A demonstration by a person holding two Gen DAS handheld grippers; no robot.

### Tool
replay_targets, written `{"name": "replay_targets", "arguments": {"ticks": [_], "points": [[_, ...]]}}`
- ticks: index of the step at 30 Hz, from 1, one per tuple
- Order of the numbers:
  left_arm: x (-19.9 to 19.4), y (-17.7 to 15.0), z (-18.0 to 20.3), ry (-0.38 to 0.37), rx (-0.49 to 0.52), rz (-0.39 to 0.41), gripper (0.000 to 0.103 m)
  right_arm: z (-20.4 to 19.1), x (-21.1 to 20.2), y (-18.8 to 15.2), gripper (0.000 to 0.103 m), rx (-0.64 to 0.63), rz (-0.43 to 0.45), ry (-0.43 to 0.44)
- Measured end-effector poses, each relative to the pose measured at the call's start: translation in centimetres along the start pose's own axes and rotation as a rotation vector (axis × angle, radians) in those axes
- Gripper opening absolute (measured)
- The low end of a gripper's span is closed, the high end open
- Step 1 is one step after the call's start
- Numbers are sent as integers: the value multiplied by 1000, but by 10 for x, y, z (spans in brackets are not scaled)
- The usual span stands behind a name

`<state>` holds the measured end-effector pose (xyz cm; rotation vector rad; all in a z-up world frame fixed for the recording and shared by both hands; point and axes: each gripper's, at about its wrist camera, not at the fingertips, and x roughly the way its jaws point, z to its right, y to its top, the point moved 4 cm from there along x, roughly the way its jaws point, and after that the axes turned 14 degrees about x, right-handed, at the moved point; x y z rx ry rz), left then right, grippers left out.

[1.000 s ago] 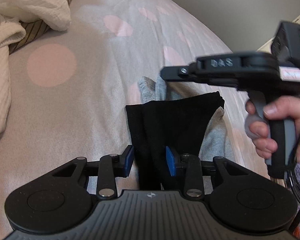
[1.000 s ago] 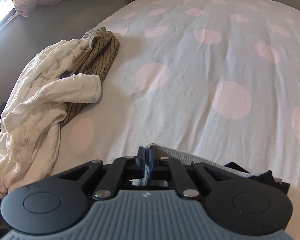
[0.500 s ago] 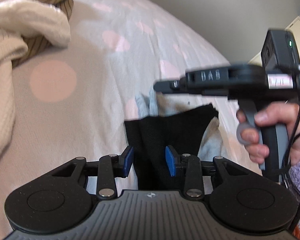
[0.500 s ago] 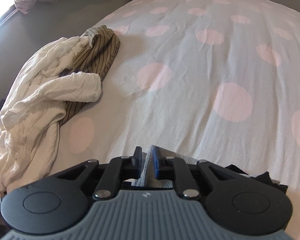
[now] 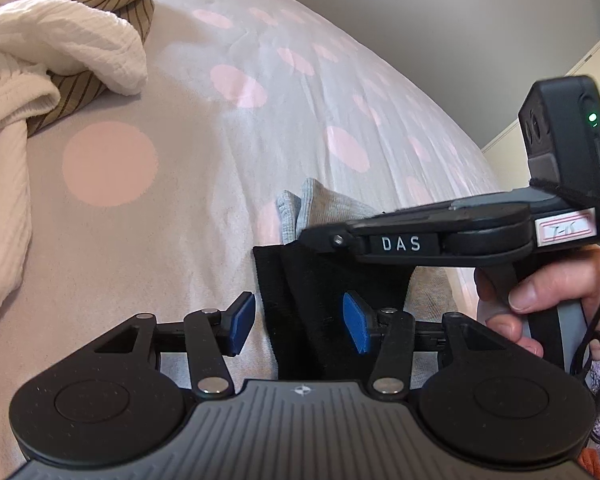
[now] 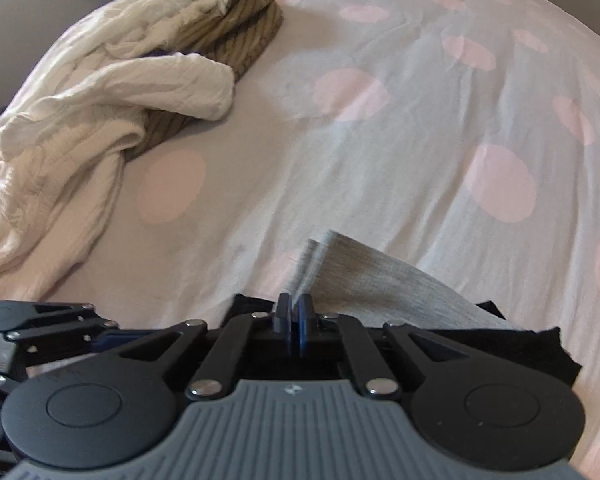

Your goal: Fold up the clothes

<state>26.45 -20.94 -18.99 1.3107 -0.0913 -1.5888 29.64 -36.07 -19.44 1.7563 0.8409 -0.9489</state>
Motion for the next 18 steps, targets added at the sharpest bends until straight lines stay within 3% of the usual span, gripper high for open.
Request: {"name": "replay_targets", "arguments": {"ticks": [6, 18], "points": [[1, 0, -1, -1, -10, 1, 46, 0, -11, 12, 6, 60, 58, -5], [4, -2, -2, 11, 2, -25, 56, 7, 3, -20, 8, 86, 52, -49]]}}
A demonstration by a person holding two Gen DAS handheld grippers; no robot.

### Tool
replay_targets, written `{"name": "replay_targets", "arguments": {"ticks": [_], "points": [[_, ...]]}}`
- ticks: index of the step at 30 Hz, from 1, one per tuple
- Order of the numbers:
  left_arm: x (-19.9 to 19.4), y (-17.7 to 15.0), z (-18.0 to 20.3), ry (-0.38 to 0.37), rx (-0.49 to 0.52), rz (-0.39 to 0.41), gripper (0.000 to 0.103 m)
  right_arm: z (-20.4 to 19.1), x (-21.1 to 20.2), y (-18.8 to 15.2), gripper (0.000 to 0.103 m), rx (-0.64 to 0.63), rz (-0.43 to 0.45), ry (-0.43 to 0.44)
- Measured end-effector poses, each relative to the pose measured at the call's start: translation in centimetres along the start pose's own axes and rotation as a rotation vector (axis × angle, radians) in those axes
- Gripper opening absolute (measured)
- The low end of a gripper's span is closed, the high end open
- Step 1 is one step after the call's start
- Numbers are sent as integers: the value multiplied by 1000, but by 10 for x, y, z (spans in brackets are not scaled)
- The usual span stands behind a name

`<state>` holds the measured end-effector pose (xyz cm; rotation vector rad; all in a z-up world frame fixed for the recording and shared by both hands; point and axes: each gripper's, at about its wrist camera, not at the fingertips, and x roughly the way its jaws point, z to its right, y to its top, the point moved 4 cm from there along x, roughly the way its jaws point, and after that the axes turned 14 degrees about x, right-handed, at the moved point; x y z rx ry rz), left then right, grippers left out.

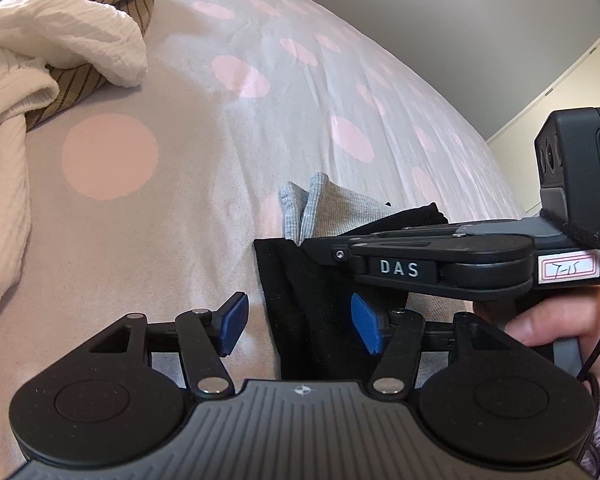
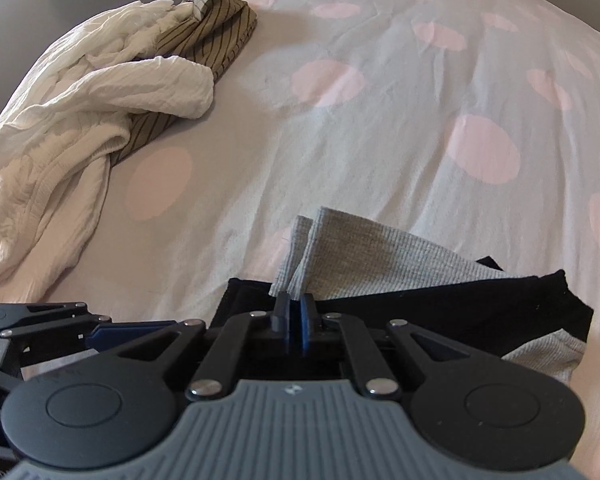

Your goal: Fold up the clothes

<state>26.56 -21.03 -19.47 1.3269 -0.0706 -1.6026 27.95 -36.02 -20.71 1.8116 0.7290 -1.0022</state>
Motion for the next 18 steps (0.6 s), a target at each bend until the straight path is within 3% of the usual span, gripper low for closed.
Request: {"name": "replay_targets", "arguments": {"ticks": [6, 14, 18], "points": [[0, 0, -5, -1, -16, 6, 56, 4, -24, -1, 9, 32, 46, 19], [-9, 2, -5, 13, -17, 31, 59, 41, -75, -21, 10, 95, 113, -5], [-17, 6, -9, -5, -69, 73, 63, 66, -98, -33, 19, 133, 145, -36]]}}
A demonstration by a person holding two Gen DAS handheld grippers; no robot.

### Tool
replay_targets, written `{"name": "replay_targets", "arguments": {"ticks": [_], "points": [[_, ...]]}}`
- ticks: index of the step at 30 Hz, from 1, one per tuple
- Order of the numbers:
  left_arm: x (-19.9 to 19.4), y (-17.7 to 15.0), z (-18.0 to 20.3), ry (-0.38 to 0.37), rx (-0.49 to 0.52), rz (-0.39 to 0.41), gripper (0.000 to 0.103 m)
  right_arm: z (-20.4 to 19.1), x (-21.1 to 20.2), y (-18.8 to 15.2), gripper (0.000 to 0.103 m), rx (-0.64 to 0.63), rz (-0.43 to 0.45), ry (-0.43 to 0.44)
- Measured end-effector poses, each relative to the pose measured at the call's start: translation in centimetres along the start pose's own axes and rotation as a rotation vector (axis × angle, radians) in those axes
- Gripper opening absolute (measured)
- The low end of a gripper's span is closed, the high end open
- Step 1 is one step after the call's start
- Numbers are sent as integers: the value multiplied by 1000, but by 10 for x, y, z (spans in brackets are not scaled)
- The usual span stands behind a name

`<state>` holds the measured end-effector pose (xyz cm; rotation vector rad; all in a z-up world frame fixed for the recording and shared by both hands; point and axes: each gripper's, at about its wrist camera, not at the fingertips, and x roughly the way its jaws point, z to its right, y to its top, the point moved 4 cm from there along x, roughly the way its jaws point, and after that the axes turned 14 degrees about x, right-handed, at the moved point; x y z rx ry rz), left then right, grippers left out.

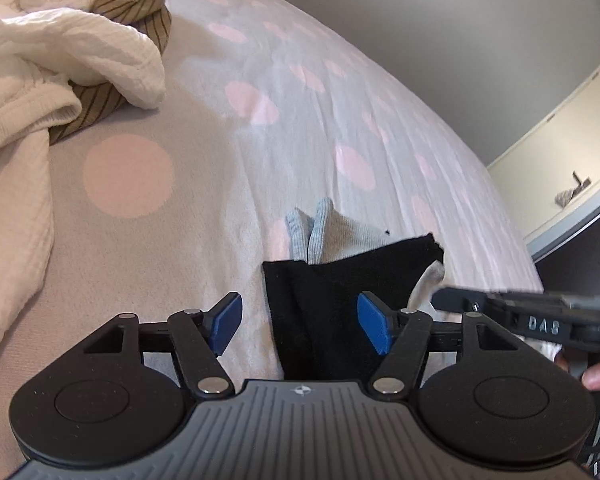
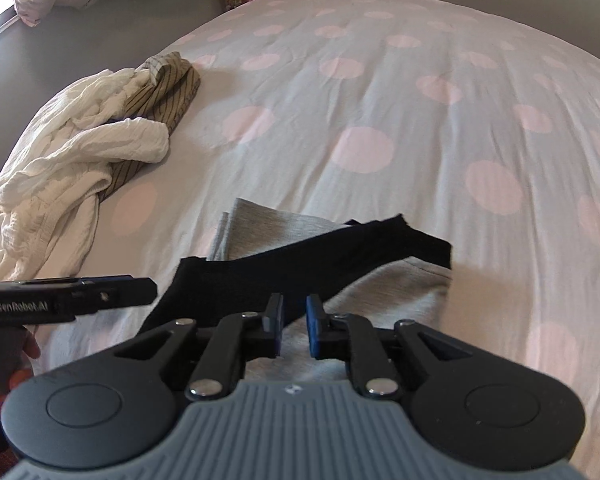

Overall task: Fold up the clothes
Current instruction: 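Open both grippers and position them at the folded shirt's end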

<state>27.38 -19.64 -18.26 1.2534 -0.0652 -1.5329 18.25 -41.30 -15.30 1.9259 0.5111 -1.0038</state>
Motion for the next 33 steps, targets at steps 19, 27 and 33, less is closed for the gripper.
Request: {"name": "replay_targets", "arguments": {"ticks": [19, 27, 33], "points": [[31, -13, 5, 56, -14, -29, 75, 83, -12, -36, 61, 238, 22, -15], [42, -10, 10, 55, 49, 12, 74, 113, 13, -32, 61, 392, 28, 76], [54, -3, 11, 15, 72, 31, 71, 123, 27, -21, 61, 435, 65, 166]]}}
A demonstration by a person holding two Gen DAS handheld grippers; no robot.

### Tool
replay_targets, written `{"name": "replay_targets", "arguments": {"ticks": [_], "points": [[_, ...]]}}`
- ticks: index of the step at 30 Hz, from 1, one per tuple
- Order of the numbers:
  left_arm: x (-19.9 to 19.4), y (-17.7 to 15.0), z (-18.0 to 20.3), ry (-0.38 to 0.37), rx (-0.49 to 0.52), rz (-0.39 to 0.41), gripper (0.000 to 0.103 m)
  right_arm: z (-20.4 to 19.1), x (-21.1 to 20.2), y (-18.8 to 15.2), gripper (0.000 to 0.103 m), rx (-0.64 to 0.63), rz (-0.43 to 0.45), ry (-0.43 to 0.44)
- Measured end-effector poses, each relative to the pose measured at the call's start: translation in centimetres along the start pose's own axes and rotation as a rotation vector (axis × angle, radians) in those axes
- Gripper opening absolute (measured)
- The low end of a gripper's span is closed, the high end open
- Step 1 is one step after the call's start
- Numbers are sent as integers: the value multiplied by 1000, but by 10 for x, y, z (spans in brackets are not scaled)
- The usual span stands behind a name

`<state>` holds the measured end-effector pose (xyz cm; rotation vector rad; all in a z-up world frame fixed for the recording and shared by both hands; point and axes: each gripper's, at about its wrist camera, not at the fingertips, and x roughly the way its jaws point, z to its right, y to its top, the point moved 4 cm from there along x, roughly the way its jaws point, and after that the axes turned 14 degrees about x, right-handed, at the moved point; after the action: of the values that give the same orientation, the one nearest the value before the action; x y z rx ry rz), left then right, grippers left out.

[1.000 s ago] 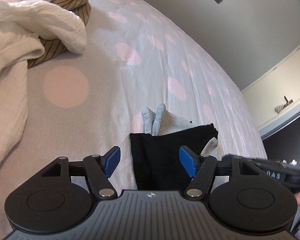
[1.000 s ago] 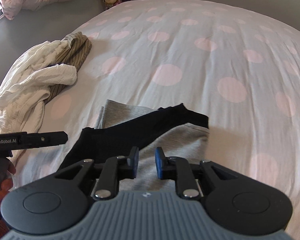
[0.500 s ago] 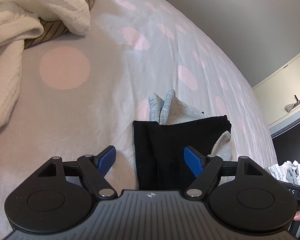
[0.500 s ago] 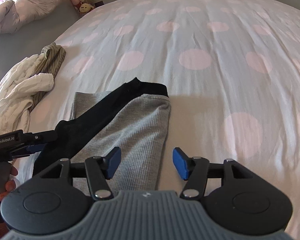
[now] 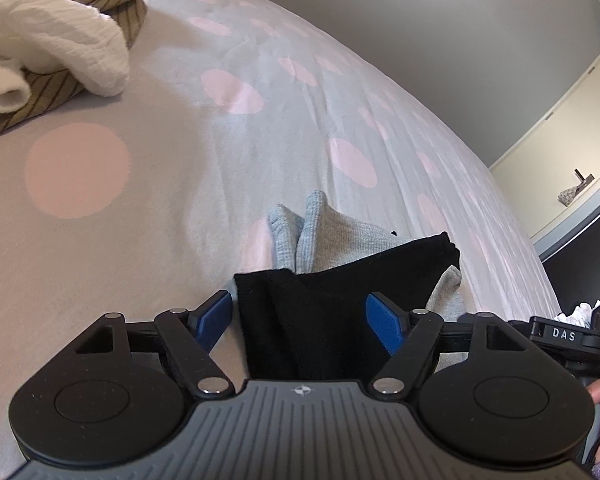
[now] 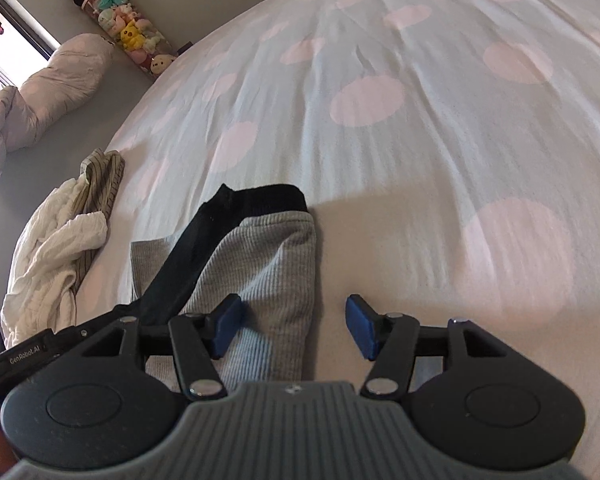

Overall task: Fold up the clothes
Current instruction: 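Open both grippers and position them at the folded shirt's end, then grasp the folded shirt with both grippers and lift it off the bed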

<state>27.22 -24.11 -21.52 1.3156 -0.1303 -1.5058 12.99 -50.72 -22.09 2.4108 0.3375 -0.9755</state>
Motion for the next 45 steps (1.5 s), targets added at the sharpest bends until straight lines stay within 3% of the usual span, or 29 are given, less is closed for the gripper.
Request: {"name": "replay_targets", "arguments": {"ticks": [4, 6, 9, 11, 14, 16, 18, 20, 25, 32, 45], "points": [[7, 3, -1, -2, 11, 7, 57, -3, 11, 8, 61, -5, 12, 44], [7, 2, -7, -2, -15, 12, 43, -3, 17, 11, 61, -6, 19, 67], [9, 2, -16, -8, -65, 19, 31, -5, 25, 14, 60, -18, 30, 93], [10, 2, -14, -12, -63, 22, 31, -8, 29, 15, 59, -35, 38, 100], [15, 3, 2, -8, 35, 4, 31, -11, 33, 13, 48, -64, 52, 100], [16, 4, 5, -7, 54, -3, 29, -10, 33, 12, 37, -69, 56, 104], [16, 4, 4, -6, 53, -6, 21, -9, 32, 11, 19, -57, 50, 114], [15, 4, 4, -5, 52, -6, 18, -10, 28, 11, 13, -56, 63, 102], [7, 8, 12, 11, 94, 30, 15, -24, 9, 8, 10, -100, 117, 90], [-32, 15, 32, -1, 122, 157, 14, -52, -44, -2, 10, -172, 216, 115], [-130, 35, 130, -37, 328, 365, 13, -64, -177, -27, 9, -217, 430, 208]]}}
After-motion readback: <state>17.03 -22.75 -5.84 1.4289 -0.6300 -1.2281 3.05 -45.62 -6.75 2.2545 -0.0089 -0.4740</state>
